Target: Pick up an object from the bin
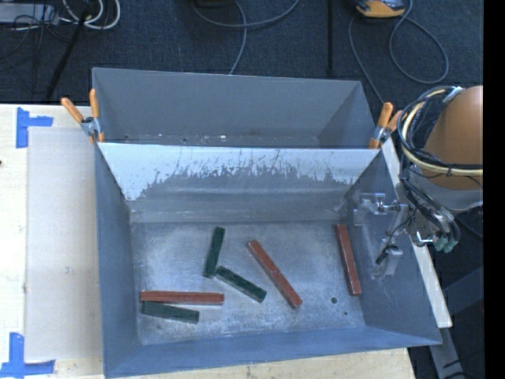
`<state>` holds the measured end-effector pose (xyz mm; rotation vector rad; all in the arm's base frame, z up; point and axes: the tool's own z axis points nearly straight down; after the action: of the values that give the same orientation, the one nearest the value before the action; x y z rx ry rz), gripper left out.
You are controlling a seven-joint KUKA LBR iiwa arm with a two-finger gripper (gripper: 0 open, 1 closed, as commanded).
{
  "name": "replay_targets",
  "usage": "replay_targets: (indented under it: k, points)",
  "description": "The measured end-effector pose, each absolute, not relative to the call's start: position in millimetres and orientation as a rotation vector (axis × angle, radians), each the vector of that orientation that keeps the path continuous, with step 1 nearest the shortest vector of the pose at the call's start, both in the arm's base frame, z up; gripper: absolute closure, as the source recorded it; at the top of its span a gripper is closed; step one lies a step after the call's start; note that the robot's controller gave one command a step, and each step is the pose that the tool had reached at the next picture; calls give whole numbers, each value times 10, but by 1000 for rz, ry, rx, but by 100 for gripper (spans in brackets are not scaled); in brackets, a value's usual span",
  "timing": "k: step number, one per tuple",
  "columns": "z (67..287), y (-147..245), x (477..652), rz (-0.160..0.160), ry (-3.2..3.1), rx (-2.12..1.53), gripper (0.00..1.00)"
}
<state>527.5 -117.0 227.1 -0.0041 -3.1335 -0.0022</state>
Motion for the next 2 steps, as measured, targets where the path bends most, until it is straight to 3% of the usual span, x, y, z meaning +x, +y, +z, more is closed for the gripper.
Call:
replay_targets:
  k: [1,2]
  points:
    - [900,-772,4978,-6,-3098,470,0]
    - [698,621,5317,-5,-3053,757,0]
